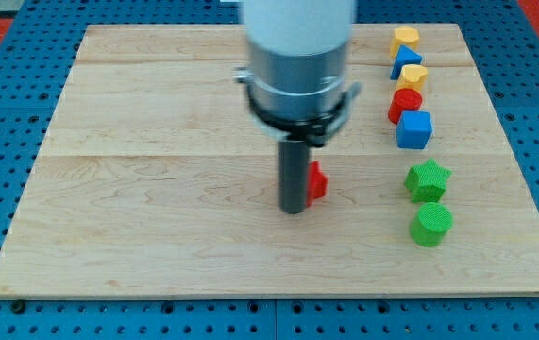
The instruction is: Place the red star at the bottom of the blue cube
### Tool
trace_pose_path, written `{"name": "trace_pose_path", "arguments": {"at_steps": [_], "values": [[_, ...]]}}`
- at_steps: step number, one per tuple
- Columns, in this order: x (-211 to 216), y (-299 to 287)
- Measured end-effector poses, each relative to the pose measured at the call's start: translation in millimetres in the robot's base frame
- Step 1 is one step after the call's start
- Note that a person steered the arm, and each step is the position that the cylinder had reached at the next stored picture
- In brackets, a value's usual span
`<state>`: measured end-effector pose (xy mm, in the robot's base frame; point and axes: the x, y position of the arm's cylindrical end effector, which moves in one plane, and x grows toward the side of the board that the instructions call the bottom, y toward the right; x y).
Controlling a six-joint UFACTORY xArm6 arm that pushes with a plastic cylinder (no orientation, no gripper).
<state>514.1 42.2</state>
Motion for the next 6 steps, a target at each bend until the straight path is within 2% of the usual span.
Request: {"name": "trace_pose_path", "arguments": {"at_steps": [1, 2, 3, 5, 6], "values": [[-25.8, 50.6], [-25.1, 20.5], [-25.0, -33.1], [-66.9, 19.7], [-68.4, 1.4]]}}
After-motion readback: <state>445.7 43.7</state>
